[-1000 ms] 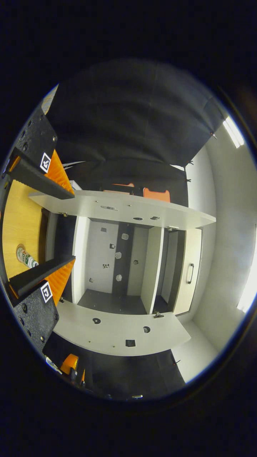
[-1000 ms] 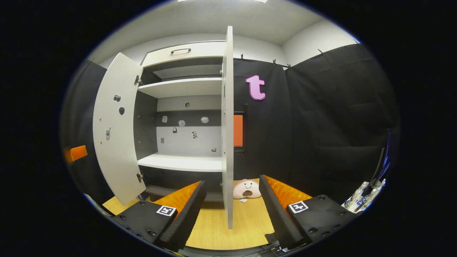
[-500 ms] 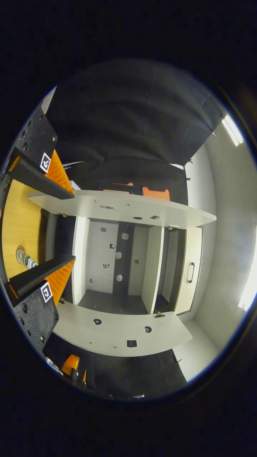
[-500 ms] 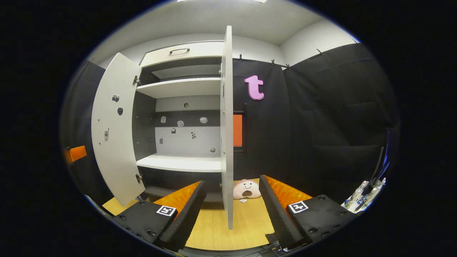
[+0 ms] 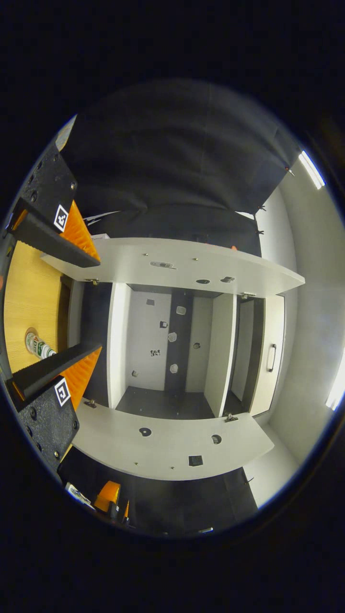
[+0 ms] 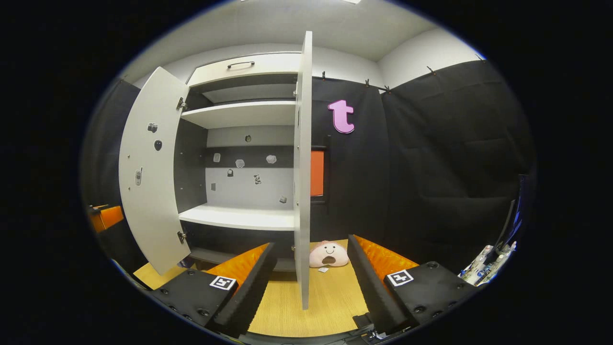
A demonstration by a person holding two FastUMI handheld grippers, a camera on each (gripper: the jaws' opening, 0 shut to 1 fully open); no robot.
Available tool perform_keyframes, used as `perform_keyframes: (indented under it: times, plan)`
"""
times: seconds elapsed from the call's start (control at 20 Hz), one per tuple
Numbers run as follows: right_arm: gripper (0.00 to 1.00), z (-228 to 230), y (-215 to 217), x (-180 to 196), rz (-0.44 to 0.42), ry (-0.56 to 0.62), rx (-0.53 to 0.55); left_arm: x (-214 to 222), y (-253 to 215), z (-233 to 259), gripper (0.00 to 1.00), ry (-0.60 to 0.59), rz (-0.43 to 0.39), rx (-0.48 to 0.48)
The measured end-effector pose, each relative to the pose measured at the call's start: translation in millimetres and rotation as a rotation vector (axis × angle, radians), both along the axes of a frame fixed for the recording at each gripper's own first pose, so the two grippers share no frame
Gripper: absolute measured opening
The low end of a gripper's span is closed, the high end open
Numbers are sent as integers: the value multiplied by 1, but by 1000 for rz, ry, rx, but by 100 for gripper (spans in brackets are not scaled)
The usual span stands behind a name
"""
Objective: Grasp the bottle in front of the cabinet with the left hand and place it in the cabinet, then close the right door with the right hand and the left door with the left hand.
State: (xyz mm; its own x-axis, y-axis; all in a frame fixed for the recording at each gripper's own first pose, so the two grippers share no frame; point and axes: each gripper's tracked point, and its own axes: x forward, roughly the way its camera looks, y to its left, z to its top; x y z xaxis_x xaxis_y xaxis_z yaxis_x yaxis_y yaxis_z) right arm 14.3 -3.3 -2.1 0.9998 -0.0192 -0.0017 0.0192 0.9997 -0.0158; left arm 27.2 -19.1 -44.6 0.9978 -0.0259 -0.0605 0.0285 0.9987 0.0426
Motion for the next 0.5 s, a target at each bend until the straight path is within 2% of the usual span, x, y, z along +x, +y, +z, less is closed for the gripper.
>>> perform_keyframes:
  times: [0.25, 0.5]
  plan:
    - [98, -1, -5, 5, 0, -4, -26, 15, -38, -41, 95, 51, -94, 5]
    - [98, 0, -10, 8, 9, -3, -37, 23, -78, -104, 95, 157, -181, 16]
